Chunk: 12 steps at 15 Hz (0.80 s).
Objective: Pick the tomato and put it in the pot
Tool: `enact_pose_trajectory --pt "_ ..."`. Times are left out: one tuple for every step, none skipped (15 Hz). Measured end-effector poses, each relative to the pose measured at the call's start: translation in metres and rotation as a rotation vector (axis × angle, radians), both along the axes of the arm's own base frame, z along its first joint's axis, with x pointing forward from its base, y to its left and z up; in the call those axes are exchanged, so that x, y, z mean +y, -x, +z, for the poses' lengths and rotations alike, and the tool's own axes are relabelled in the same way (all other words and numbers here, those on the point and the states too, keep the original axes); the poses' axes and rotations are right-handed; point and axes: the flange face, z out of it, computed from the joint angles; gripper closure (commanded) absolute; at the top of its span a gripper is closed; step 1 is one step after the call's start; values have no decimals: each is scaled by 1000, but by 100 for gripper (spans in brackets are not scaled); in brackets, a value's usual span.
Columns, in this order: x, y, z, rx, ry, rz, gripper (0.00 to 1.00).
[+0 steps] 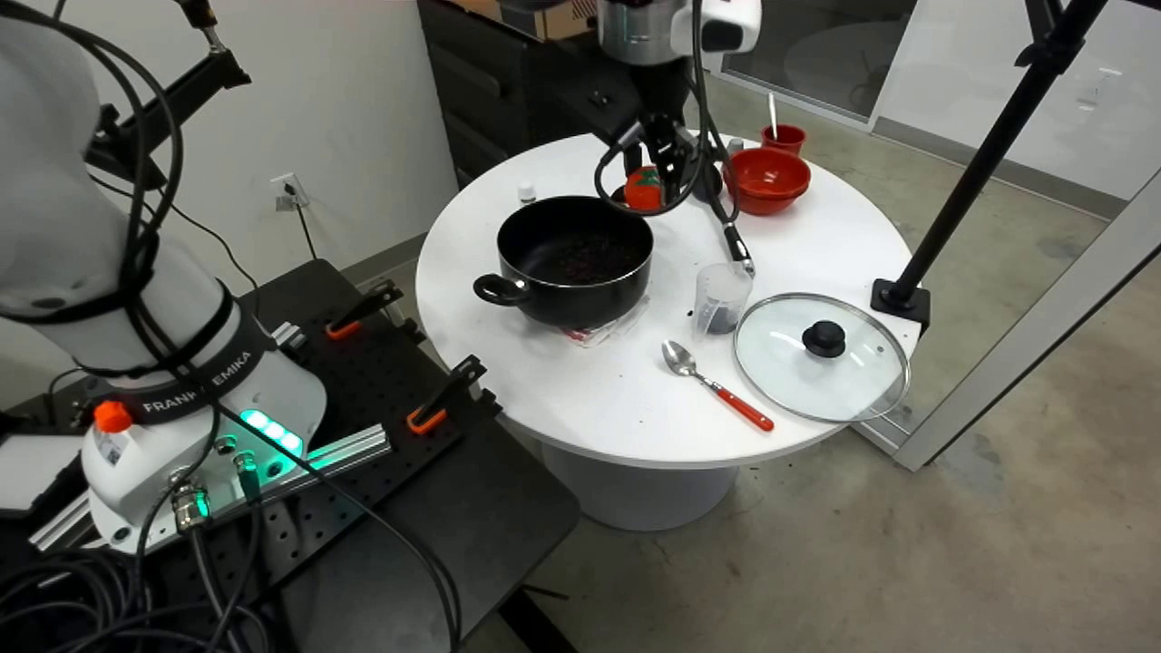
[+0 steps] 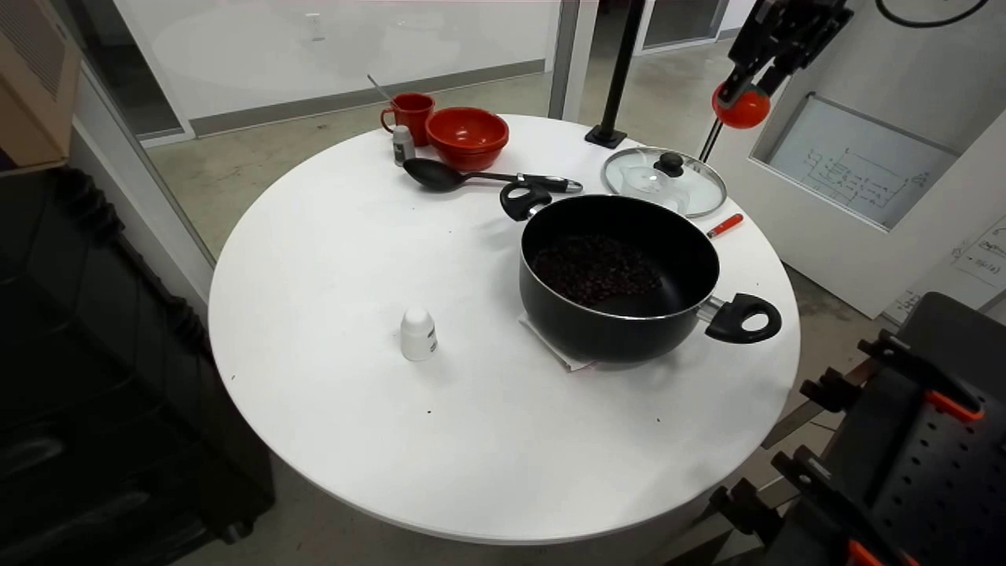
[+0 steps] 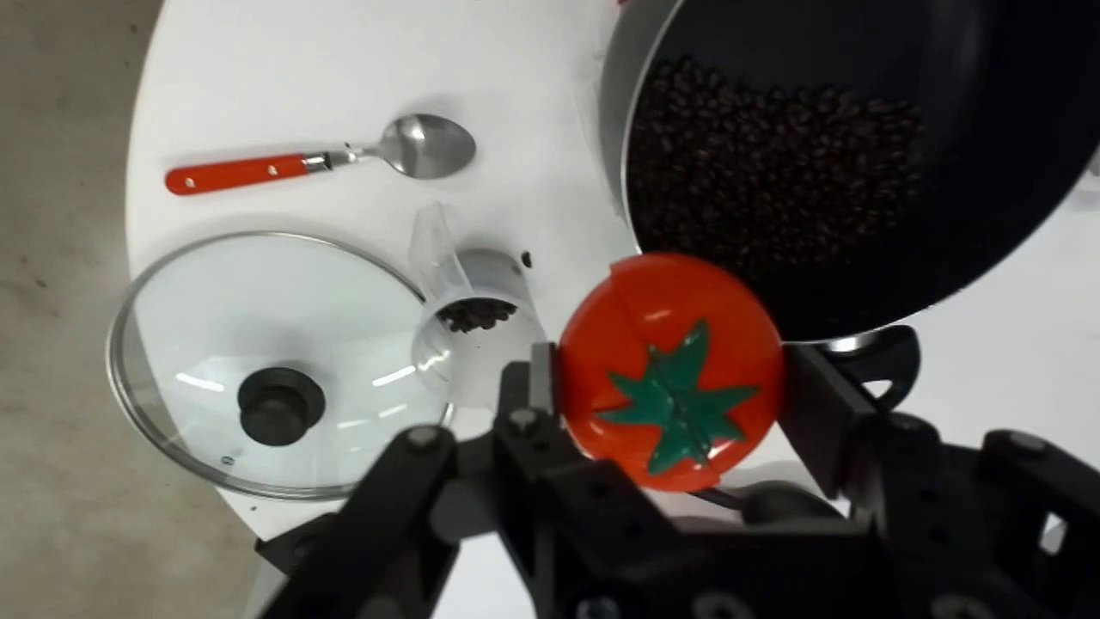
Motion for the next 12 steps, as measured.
enact_pose_trajectory --pt "12 -2 9 -12 -3 27 62" --pt "25 -5 17 -19 -9 54 62" --pt "38 -8 22 -23 -14 84 62" --pt "52 -12 26 -25 -16 114 62" --pt "66 -15 28 -23 -20 145 62" --pt "78 -19 28 -18 -23 172 62" --pt "90 -22 27 -12 -25 193 62" --pt "100 -24 24 -3 -28 209 62" --pt "107 -28 20 7 -30 219 62" --pt "113 -31 14 21 -32 222 62" --pt "116 -36 6 40 -33 219 62" --pt "117 -40 -5 62 -32 215 62"
